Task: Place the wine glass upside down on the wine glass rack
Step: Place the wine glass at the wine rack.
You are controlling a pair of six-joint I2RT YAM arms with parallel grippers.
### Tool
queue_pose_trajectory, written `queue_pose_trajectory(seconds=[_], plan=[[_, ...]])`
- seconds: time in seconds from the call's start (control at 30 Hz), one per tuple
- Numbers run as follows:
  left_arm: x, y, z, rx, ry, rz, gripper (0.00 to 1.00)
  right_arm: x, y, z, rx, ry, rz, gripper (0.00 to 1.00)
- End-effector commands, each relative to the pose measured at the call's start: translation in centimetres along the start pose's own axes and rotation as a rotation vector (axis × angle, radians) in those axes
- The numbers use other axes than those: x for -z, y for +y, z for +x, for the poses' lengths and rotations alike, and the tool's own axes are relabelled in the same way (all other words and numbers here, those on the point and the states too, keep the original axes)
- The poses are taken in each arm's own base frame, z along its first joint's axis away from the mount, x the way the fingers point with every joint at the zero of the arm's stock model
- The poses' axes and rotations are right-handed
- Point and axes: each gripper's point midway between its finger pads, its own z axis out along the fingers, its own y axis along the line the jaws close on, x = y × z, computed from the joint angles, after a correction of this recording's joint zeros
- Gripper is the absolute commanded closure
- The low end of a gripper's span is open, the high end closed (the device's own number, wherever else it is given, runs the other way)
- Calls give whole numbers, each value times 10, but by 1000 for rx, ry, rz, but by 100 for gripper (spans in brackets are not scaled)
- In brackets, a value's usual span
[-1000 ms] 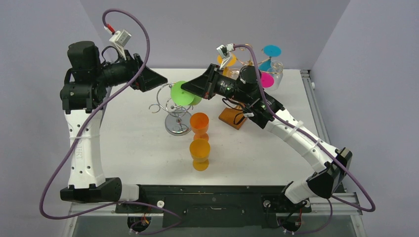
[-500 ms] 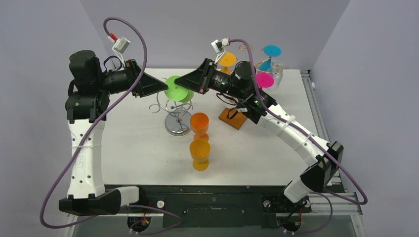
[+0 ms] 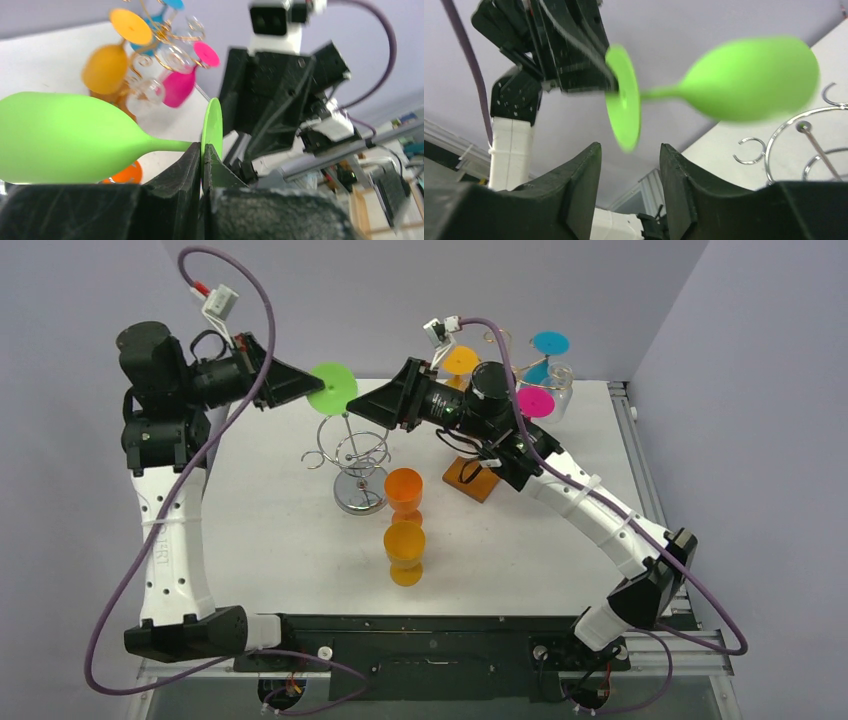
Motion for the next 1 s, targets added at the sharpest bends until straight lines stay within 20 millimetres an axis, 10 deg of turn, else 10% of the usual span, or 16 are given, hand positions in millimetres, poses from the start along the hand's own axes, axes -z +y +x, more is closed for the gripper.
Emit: queue_pose_trajectory(seconds=[0.0,0.3,0.63,0.97], plan=[[24,12,-68,-64,-193,-87,100,36,27,-29,134,-98,38,55],[34,78,-119,-52,-315,-179,100,61,22,-16,160,-89,91,58],[6,177,-96,36,-248,-283,100,71,14,-11,153,-90,97,61],[-25,231,-50,116,-145,-328,100,74,-1,-12,116,-105,92,64]])
